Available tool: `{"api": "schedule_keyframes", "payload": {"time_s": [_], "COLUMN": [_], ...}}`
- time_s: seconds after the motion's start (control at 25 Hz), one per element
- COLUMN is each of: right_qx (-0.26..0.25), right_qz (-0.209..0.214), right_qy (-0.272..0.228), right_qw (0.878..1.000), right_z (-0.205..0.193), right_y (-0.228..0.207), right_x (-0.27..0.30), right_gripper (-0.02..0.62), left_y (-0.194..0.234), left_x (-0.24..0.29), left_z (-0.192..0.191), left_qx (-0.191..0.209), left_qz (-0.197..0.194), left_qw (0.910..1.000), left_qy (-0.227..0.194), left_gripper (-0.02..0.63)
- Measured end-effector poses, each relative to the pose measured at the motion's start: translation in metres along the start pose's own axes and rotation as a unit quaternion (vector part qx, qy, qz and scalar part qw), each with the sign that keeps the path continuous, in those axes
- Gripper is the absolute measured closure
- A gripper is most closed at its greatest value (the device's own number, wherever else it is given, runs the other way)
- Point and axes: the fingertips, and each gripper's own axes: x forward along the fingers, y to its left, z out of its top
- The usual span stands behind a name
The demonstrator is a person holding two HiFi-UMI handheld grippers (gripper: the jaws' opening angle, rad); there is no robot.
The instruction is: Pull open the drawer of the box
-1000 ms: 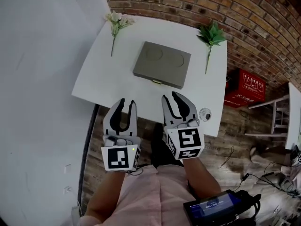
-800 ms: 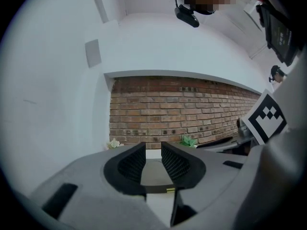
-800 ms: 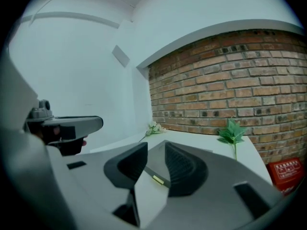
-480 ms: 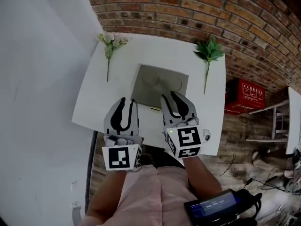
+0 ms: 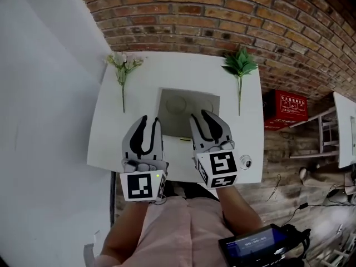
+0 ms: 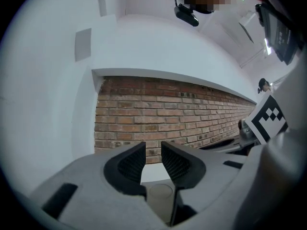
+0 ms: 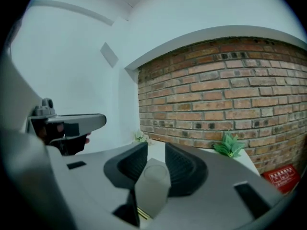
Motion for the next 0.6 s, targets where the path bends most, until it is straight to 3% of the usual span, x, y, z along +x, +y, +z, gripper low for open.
{"api": "schedule_keyframes", "payload": {"time_s": [0.6], "right_qx": [0.07], "right_qz": [-0.043], "right_qy": [0.067], "right_qw": [0.994], "right_z": [-0.08], "right_y": [0.009], "right_x": [-0.007], "right_gripper": [0.489], "left_y": [-0.007], "left_x": [0.007], "left_z": [-0.062], "left_qx": [-0.014], "left_qz": [-0.072], "left_qw": [0.9951], "left_qy": [0.066], "left_gripper": [0.506]}}
